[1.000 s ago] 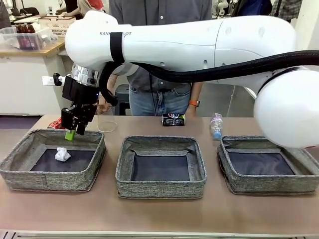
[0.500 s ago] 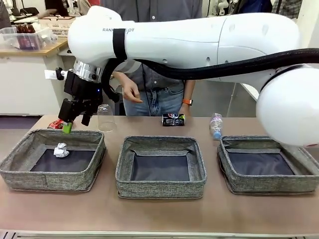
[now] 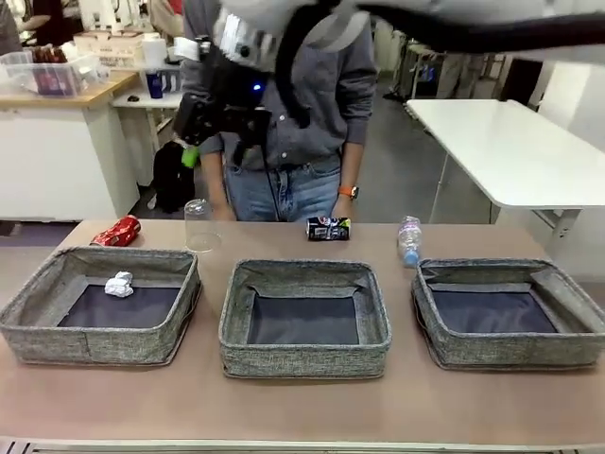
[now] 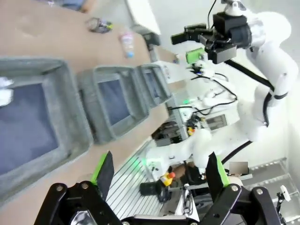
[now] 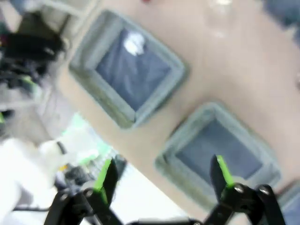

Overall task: Sort the waste into the appropriate baskets.
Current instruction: Place the picked waste into the Fabric basket indicated by the person.

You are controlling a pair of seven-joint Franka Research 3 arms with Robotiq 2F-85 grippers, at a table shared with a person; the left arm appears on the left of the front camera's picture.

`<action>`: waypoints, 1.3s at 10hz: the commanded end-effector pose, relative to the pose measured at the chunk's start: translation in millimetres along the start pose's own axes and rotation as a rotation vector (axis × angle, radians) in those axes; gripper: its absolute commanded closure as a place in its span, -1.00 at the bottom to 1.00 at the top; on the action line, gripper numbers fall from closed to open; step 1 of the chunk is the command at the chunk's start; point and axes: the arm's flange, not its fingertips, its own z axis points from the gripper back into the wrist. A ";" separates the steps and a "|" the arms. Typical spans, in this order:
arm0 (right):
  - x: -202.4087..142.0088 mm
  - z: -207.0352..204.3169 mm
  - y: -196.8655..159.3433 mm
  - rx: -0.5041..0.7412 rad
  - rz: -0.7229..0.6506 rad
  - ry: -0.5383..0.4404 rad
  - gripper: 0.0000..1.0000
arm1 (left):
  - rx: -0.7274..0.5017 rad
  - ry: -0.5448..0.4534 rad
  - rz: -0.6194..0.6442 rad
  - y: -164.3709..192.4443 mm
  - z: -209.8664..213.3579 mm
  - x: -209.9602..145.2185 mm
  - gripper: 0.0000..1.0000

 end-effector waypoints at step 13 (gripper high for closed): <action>-305.9 89.2 -267.9 0.791 -0.596 -0.387 -1.00 | -0.267 0.108 0.096 9.6 -131.1 21.1 -1.00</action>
